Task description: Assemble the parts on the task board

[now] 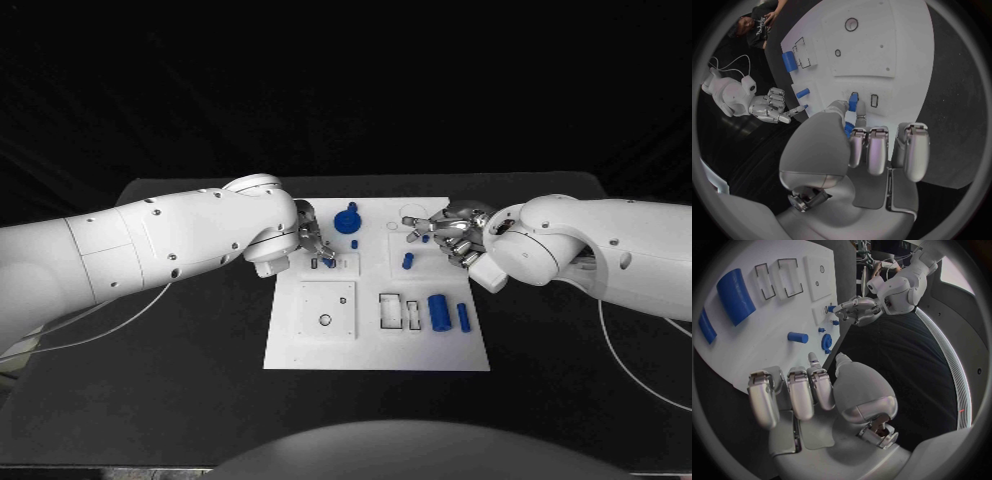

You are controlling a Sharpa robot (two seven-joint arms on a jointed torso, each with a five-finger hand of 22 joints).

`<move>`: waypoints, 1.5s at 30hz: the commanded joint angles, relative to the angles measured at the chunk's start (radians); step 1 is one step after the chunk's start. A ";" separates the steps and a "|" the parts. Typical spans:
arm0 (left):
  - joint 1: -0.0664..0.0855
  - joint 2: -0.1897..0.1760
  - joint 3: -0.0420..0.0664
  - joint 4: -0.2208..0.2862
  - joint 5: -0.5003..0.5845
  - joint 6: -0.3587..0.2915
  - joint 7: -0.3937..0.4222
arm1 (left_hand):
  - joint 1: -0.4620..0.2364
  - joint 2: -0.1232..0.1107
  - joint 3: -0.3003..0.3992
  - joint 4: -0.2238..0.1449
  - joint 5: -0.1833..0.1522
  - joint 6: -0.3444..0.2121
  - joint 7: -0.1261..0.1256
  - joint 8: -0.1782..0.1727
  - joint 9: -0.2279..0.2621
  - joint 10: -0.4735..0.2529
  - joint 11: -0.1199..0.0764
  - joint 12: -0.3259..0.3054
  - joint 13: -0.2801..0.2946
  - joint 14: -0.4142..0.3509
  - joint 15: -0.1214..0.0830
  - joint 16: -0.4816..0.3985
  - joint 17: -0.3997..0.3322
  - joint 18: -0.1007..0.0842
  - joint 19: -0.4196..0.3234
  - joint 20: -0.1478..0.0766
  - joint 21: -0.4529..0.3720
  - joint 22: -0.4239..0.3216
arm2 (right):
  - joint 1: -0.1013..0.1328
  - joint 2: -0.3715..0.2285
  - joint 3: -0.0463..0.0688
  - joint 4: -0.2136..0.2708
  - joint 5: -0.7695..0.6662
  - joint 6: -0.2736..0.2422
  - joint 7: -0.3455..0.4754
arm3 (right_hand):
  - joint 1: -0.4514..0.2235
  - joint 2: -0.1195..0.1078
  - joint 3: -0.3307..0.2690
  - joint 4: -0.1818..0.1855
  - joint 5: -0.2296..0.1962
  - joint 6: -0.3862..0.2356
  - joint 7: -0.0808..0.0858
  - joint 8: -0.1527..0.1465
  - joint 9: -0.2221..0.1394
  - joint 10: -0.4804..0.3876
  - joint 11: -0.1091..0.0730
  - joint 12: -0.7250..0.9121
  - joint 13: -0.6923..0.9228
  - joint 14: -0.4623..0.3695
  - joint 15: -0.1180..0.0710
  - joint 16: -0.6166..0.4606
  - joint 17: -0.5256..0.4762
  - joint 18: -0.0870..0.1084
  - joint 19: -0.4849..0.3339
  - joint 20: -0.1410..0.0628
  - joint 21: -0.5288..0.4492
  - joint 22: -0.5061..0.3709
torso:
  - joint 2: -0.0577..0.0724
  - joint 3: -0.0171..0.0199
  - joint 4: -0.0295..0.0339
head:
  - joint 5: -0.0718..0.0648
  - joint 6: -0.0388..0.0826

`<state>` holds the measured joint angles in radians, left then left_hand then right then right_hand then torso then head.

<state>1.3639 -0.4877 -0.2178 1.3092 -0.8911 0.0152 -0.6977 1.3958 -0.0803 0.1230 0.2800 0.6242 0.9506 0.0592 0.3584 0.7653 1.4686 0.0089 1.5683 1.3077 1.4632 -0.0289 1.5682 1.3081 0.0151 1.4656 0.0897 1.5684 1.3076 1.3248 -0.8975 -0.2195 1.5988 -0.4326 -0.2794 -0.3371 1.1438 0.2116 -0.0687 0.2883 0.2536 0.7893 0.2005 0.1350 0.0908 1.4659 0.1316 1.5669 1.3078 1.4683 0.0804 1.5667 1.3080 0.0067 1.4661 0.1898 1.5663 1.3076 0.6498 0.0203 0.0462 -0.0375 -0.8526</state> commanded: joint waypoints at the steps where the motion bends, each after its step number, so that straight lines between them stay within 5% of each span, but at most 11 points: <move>1: 0.000 0.003 0.000 0.001 0.002 0.009 -0.029 | 0.000 0.008 0.004 0.004 -0.006 0.001 -0.003 0.003 0.001 0.102 -0.007 0.003 0.263 0.108 -0.006 0.003 0.263 -0.012 0.095 -0.003 -0.006 0.259 | -0.001 0.001 0.000 0.001 -0.002 0.011 0.007 | 0.007 0.001 -0.007 0.001 0.001 -0.009 0.009 0.005 0.001 0.105 0.010 0.004 0.263 0.102 0.006 0.004 0.263 -0.007 0.105 0.005 0.004 0.263 | 0.000 0.0002 -0.0002 | 0.000 -0.001; 45: -0.002 0.020 0.000 -0.019 -0.011 0.039 -0.022 | 0.004 0.021 0.013 0.006 -0.025 -0.008 0.000 0.001 0.001 0.102 -0.006 0.003 0.263 0.108 -0.006 0.003 0.263 -0.009 0.082 -0.003 -0.017 0.254 | -0.001 0.002 0.000 0.003 -0.002 0.011 0.009 | 0.009 0.002 -0.009 0.001 0.002 -0.010 0.010 0.007 0.002 0.105 0.010 0.004 0.263 0.102 0.006 0.004 0.263 -0.007 0.105 0.006 0.004 0.263 | 0.000 0.0005 0.0009 | -0.008 -0.001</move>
<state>1.3620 -0.4704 -0.2180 1.2885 -0.8907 0.0296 -0.6979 1.4012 -0.0668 0.1300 0.2841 0.6017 0.9453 0.0647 0.3582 0.7652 1.4686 0.0089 1.5683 1.3074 1.4632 -0.0289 1.5682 1.3076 0.0151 1.4656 0.0897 1.5546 1.3074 1.3247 -0.8966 -0.2195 1.6002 -0.4325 -0.2794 -0.3363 1.1438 0.2116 -0.0715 0.2911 0.2536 0.7859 0.2039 0.1389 0.0912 1.4694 0.1351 1.5670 1.3079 1.4683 0.0803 1.5667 1.3075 0.0066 1.4661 0.1898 1.5663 1.3081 0.6494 0.0208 0.0468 -0.0460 -0.8536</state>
